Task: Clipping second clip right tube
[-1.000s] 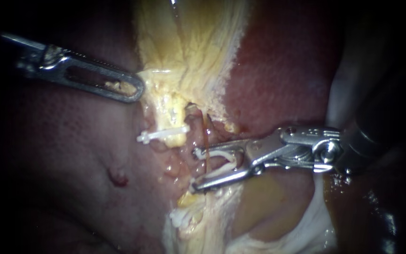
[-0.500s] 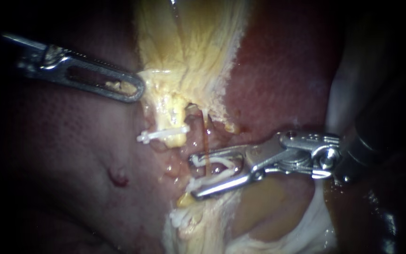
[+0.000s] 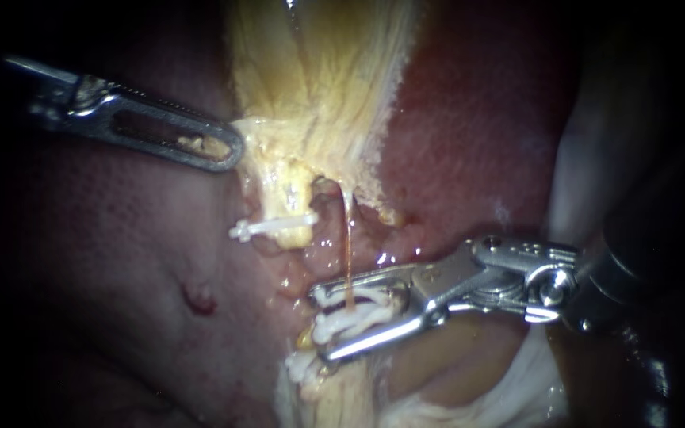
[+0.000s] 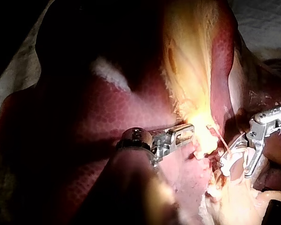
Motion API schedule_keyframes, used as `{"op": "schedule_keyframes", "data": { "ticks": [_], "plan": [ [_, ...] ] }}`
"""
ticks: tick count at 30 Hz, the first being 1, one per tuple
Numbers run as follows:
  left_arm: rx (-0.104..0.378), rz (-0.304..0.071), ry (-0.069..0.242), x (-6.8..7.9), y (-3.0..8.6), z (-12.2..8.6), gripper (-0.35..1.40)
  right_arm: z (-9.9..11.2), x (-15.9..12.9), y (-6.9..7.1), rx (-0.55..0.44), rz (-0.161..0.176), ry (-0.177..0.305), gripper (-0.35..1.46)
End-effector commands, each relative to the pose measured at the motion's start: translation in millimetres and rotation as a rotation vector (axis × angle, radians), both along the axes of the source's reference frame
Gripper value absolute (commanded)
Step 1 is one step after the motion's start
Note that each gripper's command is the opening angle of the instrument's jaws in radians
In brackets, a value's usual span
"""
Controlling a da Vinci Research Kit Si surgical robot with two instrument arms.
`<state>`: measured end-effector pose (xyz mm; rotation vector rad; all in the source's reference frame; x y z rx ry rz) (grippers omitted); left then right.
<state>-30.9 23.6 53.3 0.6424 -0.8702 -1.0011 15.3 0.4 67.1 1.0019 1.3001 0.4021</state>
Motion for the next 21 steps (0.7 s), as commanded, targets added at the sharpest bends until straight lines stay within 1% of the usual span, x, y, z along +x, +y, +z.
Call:
{"op": "schedule_keyframes", "data": {
  "ticks": [1,4,7,12,16,19,20,21],
  "plan": [
    [0.000,0.000,0.000,0.0,0.0,0.0,-0.35,0.1,-0.1,0.0,0.000,-0.001,0.000,0.46],
    [0.000,0.000,0.000,0.0,0.0,0.0,-0.35,0.2,-0.2,0.1,0.000,-0.002,0.000,0.43],
    [0.000,0.000,0.000,0.0,0.0,0.0,-0.35,0.3,-0.7,0.2,0.000,-0.004,0.001,0.36],
    [0.000,0.000,0.000,0.0,0.1,0.1,-0.35,0.4,-1.5,0.2,0.001,-0.008,0.004,0.18],
    [0.000,0.000,0.000,0.0,0.1,0.1,-0.35,0.5,-1.7,0.3,0.004,-0.030,0.017,-0.01],
    [0.000,0.000,0.000,0.0,0.1,0.1,-0.35,0.5,-1.8,0.3,0.004,-0.038,0.022,-0.18],
    [0.000,0.000,0.000,0.0,0.1,0.1,-0.35,0.5,-1.9,0.2,0.003,-0.043,0.025,-0.24],
    [0.000,0.000,0.000,0.0,0.1,0.1,-0.35,0.5,-1.9,0.2,0.003,-0.050,0.030,-0.35]
  ]
}}
